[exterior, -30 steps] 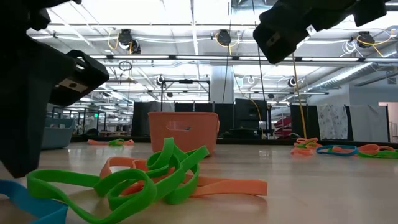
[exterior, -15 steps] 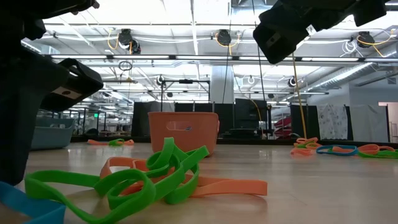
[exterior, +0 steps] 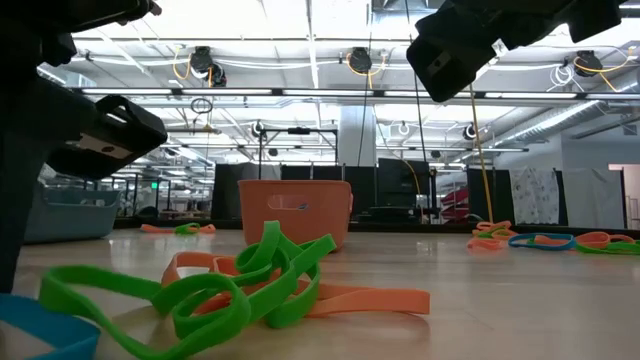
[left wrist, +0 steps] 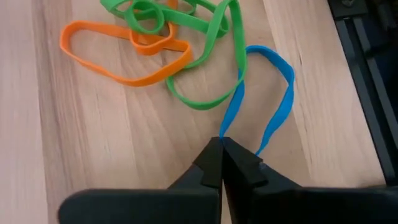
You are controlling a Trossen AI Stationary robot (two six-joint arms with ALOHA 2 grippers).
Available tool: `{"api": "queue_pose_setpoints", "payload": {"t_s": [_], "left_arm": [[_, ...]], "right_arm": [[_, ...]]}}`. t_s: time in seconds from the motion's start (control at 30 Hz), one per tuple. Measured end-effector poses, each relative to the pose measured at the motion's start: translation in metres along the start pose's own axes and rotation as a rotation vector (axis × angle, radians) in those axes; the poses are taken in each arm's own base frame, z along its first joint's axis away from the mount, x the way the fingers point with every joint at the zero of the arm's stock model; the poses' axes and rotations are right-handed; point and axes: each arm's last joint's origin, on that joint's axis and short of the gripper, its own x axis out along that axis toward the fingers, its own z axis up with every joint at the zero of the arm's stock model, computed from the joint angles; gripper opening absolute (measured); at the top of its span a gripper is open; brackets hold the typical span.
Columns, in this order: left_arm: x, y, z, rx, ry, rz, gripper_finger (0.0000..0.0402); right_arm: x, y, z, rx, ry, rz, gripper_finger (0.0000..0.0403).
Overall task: Sort rubber bands into baskets
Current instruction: Put the blue rubber band into the orange bin
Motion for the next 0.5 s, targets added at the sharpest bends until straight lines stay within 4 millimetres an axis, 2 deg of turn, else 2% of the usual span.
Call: {"api": "queue_pose_setpoints", "payload": {"t_s": [0.17,0.37,0.5], "left_arm": [[-0.012,-0.006,0.014,0.053,-0.054,-0.028,0.0004],[-0.049,-0.009,0.026,0.095,-0.126,-0.049,0.0003],[-0.072,-0.002,0.027,0.099,-0.140,0.062,0.0003]], "right_arm": [[0.000,0.000,0.000,0.000,0.000,0.000,0.0118],[0.000,0.000,0.000,0.000,0.000,0.000,0.0118],[0.000,0.000,0.000,0.000,-0.001,0.000,0.0118]]}}
